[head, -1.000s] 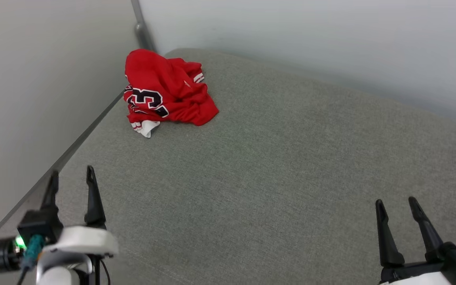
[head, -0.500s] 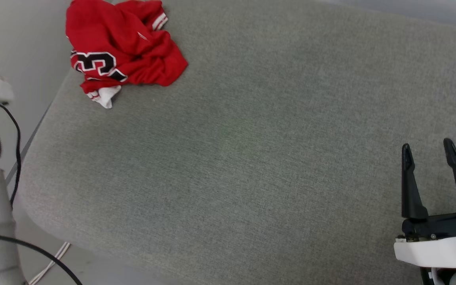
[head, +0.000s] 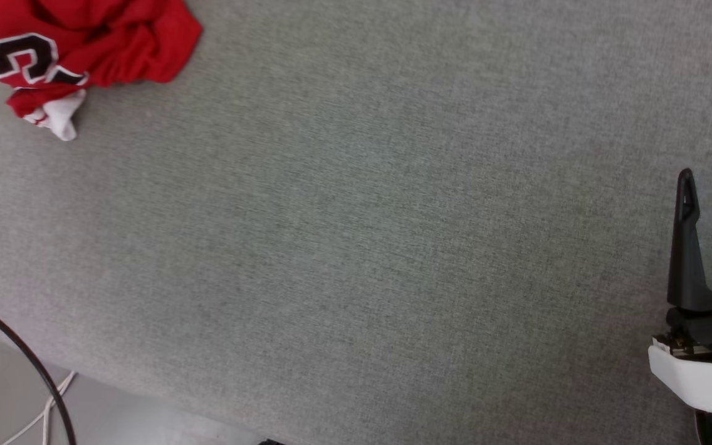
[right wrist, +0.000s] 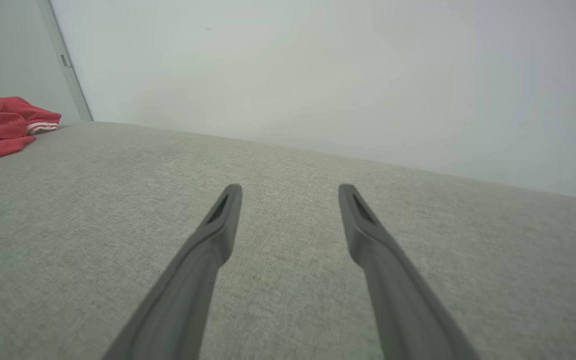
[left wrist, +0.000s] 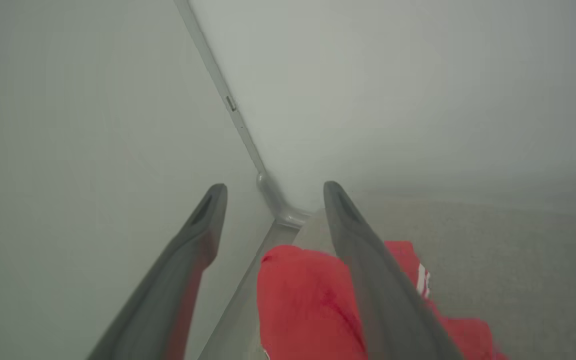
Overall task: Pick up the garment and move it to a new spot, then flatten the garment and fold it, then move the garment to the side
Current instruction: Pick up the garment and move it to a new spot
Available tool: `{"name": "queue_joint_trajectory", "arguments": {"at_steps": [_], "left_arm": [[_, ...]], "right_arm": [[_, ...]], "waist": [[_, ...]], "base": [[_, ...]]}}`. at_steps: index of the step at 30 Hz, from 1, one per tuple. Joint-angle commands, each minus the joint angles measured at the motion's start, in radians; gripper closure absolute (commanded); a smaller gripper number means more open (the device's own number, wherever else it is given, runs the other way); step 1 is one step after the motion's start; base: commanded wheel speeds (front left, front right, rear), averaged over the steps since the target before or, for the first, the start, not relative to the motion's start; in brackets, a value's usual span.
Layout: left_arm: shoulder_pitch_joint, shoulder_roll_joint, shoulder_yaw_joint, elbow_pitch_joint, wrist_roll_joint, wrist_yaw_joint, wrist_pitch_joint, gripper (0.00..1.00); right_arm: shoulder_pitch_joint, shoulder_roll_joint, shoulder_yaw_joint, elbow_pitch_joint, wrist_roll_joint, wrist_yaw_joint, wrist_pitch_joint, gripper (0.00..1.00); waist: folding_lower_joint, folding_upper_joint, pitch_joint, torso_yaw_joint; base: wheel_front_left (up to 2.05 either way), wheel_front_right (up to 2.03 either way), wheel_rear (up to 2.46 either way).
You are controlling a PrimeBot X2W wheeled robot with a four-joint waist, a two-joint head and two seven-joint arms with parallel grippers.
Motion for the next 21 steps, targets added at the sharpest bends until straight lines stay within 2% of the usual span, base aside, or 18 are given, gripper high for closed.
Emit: {"name": "queue_joint_trajectory", "arguments": {"at_steps": [1, 3, 6, 10, 18, 21], "left_arm": [[-0.011, 0.039, -0.073, 0.024, -0.039, 0.002, 0.051, 0.00], [-0.017, 0.053, -0.111, 0.035, -0.075, 0.002, 0.078, 0.00], [-0.014, 0.063, -0.214, 0.058, -0.224, 0.001, 0.201, 0.00], [0.013, 0.113, -0.319, 0.058, -0.419, 0.001, 0.386, 0.00], [0.050, 0.173, -0.433, 0.043, -0.724, 0.001, 0.716, 0.00], [0.056, 0.177, -0.456, 0.052, -0.783, 0.001, 0.776, 0.00]], "right_arm": [[-0.023, -0.006, 0.006, -0.022, -0.011, 0.000, -0.002, 0.00], [-0.024, -0.007, 0.009, -0.030, -0.011, 0.000, -0.002, 0.00], [-0.032, -0.009, 0.016, -0.057, -0.015, 0.000, -0.002, 0.00], [-0.046, -0.013, 0.032, -0.091, -0.021, 0.000, -0.002, 0.00], [-0.057, -0.018, 0.037, -0.142, -0.033, 0.000, -0.002, 0.00], [-0.060, -0.018, 0.040, -0.155, -0.037, 0.000, -0.002, 0.00]], "waist": [[-0.0003, 0.0000, 0.038, -0.017], [-0.0003, 0.0000, 0.047, -0.020], [-0.0003, 0.0000, 0.074, -0.029], [-0.0003, 0.0000, 0.108, -0.053], [-0.0003, 0.0000, 0.154, -0.098], [-0.0003, 0.0000, 0.164, -0.106]], "base": [[0.00, 0.00, 0.00], [0.00, 0.00, 0.00], [0.00, 0.00, 0.00], [0.00, 0.00, 0.00], [0.00, 0.00, 0.00], [0.00, 0.00, 0.00]]}}
